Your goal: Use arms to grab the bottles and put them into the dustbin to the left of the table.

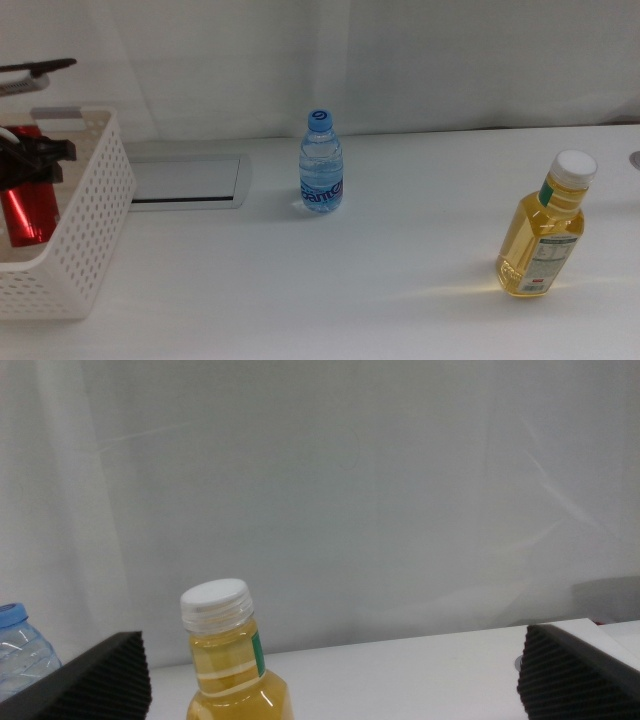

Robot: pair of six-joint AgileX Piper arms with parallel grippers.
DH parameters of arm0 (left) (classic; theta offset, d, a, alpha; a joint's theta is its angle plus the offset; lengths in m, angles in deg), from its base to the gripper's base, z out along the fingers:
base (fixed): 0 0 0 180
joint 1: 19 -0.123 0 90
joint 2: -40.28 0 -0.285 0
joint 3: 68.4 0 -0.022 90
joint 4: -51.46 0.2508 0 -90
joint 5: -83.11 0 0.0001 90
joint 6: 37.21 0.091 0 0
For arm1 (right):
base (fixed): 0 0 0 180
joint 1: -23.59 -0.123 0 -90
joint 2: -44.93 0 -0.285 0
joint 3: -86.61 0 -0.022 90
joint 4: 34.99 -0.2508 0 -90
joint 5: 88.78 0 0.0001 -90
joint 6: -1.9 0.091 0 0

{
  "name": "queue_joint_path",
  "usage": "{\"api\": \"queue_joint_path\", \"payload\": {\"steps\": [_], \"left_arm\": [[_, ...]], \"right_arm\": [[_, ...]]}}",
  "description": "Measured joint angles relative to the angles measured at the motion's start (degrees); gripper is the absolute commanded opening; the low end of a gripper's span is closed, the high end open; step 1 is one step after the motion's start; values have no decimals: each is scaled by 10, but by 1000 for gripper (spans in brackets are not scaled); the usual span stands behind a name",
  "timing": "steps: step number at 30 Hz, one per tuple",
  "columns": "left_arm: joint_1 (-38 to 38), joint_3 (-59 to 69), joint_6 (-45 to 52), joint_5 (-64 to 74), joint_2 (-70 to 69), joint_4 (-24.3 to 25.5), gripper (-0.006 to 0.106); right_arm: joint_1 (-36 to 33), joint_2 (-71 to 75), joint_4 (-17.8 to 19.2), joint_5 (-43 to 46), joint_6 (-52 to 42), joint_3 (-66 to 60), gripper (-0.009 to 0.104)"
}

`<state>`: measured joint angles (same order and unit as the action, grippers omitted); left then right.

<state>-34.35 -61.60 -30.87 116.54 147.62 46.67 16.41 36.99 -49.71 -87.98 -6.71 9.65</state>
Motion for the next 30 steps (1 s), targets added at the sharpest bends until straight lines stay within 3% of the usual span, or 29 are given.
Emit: {"api": "queue_joint_path", "payload": {"steps": [15, 18, 19, 20, 22, 23, 25, 30], "left_arm": [[0, 0, 1, -23, 49, -8, -3], [0, -1, 1, -24, 50, -11, 2], [0, -1, 1, -24, 51, -11, 6], [0, -1, 1, -25, 51, -11, 20], [0, -1, 1, -28, 51, -12, 39], [0, -1, 1, -29, 51, -12, 65], [0, -2, 1, -35, 51, -14, 90], [0, -4, 1, -45, 51, -14, 93]], "right_arm": [[0, 0, 0, 0, 0, 0, 103], [0, 0, 0, 0, 0, 0, 103], [0, 0, 0, 0, 0, 0, 103], [0, 0, 0, 0, 0, 0, 103], [0, 0, 0, 0, 0, 0, 103], [0, 0, 0, 0, 0, 0, 103], [0, 0, 0, 0, 0, 0, 103], [0, 0, 0, 0, 0, 0, 103]]}}
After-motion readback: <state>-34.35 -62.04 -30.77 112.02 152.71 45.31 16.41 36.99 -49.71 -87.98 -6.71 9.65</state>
